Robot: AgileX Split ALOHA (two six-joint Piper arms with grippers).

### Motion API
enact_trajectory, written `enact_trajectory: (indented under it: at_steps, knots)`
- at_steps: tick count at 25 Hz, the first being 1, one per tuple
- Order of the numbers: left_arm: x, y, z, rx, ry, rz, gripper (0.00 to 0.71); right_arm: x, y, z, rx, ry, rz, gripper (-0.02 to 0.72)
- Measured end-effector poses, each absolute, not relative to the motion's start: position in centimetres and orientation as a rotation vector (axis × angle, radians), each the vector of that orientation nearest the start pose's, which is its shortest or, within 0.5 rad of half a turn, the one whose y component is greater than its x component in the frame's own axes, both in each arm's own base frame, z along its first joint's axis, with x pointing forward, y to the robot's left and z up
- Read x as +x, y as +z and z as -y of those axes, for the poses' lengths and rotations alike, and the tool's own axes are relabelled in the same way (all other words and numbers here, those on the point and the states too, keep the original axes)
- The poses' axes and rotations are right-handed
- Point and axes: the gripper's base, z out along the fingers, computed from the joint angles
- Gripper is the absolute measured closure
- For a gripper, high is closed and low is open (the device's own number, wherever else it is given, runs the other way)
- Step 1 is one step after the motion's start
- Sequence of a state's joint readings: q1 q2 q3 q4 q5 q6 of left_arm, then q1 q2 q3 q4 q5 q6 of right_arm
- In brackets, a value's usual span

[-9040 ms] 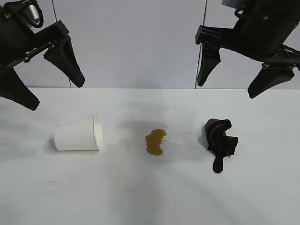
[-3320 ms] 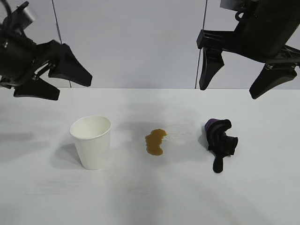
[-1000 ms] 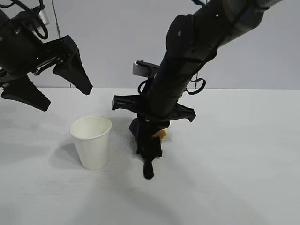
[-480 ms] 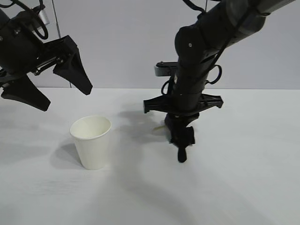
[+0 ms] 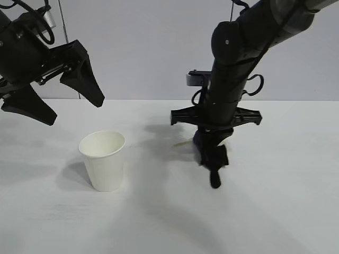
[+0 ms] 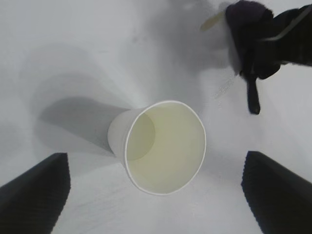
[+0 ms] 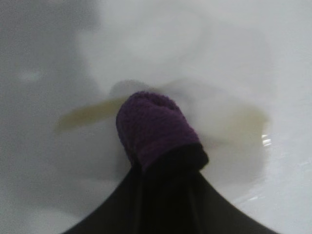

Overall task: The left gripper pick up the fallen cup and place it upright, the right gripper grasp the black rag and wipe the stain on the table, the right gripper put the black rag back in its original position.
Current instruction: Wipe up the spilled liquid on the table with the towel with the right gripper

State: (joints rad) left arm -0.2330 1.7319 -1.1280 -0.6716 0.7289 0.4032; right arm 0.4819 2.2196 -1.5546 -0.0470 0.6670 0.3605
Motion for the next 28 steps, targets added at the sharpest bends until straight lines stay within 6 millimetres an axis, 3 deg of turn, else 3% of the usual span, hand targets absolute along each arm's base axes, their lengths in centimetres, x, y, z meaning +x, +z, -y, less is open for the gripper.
enact_trajectory:
  at_steps: [5,10,13,21,24,28]
  knots:
    - [33.0,21.6,11.7,0.268,-0.688,-2.692,0.021,38.3,11.5,-25.0,-0.312,0.240,-2.787,0.601]
    - [33.0,21.6,11.7,0.268,-0.688,-2.692,0.021,39.1,11.0,-25.0,-0.251,0.268,-2.760,0.601]
    - [33.0,21.6,11.7,0.268,-0.688,-2.692,0.021,40.5,10.9,-23.3,-0.144,0.263,-2.747,0.601]
    - [33.0,21.6,11.7,0.268,-0.687,-2.692,0.021,44.0,11.2,-14.4,0.055,0.103,-2.776,0.601]
    - [33.0,21.6,11.7,0.267,-0.687,-2.691,0.021,44.1,11.6,-12.5,0.056,0.053,-2.791,0.601]
    - [33.0,21.6,11.7,0.267,-0.686,-2.690,0.021,42.6,12.0,-11.1,0.002,-0.023,-2.813,0.601]
